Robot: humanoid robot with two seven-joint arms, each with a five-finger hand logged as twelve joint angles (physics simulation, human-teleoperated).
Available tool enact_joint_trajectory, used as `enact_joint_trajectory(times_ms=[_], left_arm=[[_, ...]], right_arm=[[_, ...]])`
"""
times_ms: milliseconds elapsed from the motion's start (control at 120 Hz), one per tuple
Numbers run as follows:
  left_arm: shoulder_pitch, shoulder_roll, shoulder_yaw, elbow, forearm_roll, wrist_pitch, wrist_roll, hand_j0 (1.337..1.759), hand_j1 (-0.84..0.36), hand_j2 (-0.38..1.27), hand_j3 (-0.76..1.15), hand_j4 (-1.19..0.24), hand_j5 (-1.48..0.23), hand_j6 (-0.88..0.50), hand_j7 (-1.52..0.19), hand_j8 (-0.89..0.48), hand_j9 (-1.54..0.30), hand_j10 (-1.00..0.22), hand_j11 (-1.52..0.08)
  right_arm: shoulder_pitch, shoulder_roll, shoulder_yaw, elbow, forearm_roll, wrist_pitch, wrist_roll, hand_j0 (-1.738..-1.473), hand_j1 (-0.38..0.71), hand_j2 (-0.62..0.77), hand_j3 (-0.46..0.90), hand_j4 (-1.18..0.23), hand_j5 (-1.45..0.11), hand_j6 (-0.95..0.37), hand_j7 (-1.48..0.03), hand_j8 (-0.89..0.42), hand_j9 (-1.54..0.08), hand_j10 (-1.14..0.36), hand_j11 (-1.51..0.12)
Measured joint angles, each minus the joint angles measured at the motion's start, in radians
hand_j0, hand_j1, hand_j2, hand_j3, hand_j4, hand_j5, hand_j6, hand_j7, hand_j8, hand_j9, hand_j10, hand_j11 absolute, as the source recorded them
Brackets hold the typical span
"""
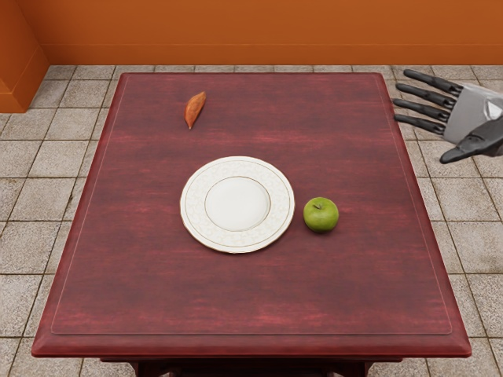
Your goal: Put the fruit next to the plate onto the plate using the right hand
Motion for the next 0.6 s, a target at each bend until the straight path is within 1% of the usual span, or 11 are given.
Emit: enact_joint_trajectory(times_ms=[133,167,217,300,375,450,492,542,600], left_arm=[[0.000,0.000,0.000,0.000,0.000,0.000,0.000,1.658,0.34,0.00,0.00,-0.01,-0.01,-0.01,-0.01,-0.01,-0.01,-0.01,-0.01],[0.000,0.000,0.000,0.000,0.000,0.000,0.000,1.658,0.34,0.00,0.00,-0.01,-0.01,-0.01,-0.01,-0.01,-0.01,-0.01,-0.01],[0.000,0.000,0.000,0.000,0.000,0.000,0.000,1.658,0.34,0.00,0.00,-0.01,-0.01,-0.01,-0.01,-0.01,-0.01,-0.01,-0.01],[0.000,0.000,0.000,0.000,0.000,0.000,0.000,1.658,0.34,0.00,0.00,-0.01,-0.01,-0.01,-0.01,-0.01,-0.01,-0.01,-0.01],[0.000,0.000,0.000,0.000,0.000,0.000,0.000,1.658,0.34,0.00,0.00,-0.01,-0.01,-0.01,-0.01,-0.01,-0.01,-0.01,-0.01],[0.000,0.000,0.000,0.000,0.000,0.000,0.000,1.658,0.34,0.00,0.00,-0.01,-0.02,-0.01,-0.01,-0.01,-0.01,-0.01,-0.01],[0.000,0.000,0.000,0.000,0.000,0.000,0.000,1.658,0.34,0.00,0.00,-0.01,-0.01,-0.01,-0.01,-0.01,-0.01,-0.01,-0.01],[0.000,0.000,0.000,0.000,0.000,0.000,0.000,1.658,0.34,0.00,0.00,-0.01,-0.02,-0.01,-0.02,-0.01,-0.01,-0.01,-0.01],[0.000,0.000,0.000,0.000,0.000,0.000,0.000,1.658,0.34,0.00,0.00,-0.01,-0.02,-0.01,-0.02,-0.01,-0.01,-0.01,-0.01]], right_arm=[[-0.004,0.016,0.004,0.000,-0.002,0.000,0.000,-1.658,-0.35,0.00,0.00,0.00,0.00,0.00,0.00,0.00,0.00,0.00,0.00],[0.008,0.032,0.002,0.000,-0.012,0.000,0.000,-1.658,-0.35,0.00,0.00,0.00,0.00,0.00,0.00,0.00,0.00,0.00,0.00],[0.036,0.058,-0.002,0.003,-0.071,0.000,0.000,-1.658,-0.35,0.00,0.00,0.00,0.00,0.00,0.00,0.00,0.00,0.00,0.00],[0.078,0.084,-0.004,0.046,-0.223,0.000,0.000,-1.658,-0.35,0.00,0.00,0.00,0.00,0.00,0.00,0.00,0.00,0.00,0.00],[0.098,0.095,-0.010,0.125,-0.396,0.000,0.000,-1.658,-0.35,0.00,0.00,0.00,0.00,0.00,0.00,0.00,0.00,0.00,0.00],[0.107,0.117,-0.064,0.201,-0.586,0.000,0.000,-1.658,-0.35,0.00,0.00,0.00,0.00,0.00,0.00,0.00,0.00,0.00,0.00],[0.105,0.148,-0.087,0.227,-0.650,0.000,0.000,-1.658,-0.35,0.00,0.00,0.00,0.00,0.00,0.00,0.00,0.00,0.00,0.00],[0.099,0.208,-0.120,0.262,-0.719,0.000,0.000,-1.658,-0.34,0.00,0.00,-0.01,-0.01,0.00,-0.01,0.00,-0.01,0.00,-0.01],[0.098,0.261,-0.147,0.290,-0.846,0.000,0.000,-1.658,-0.34,0.00,0.00,-0.01,-0.01,-0.01,-0.01,-0.01,-0.01,-0.01,-0.01]])
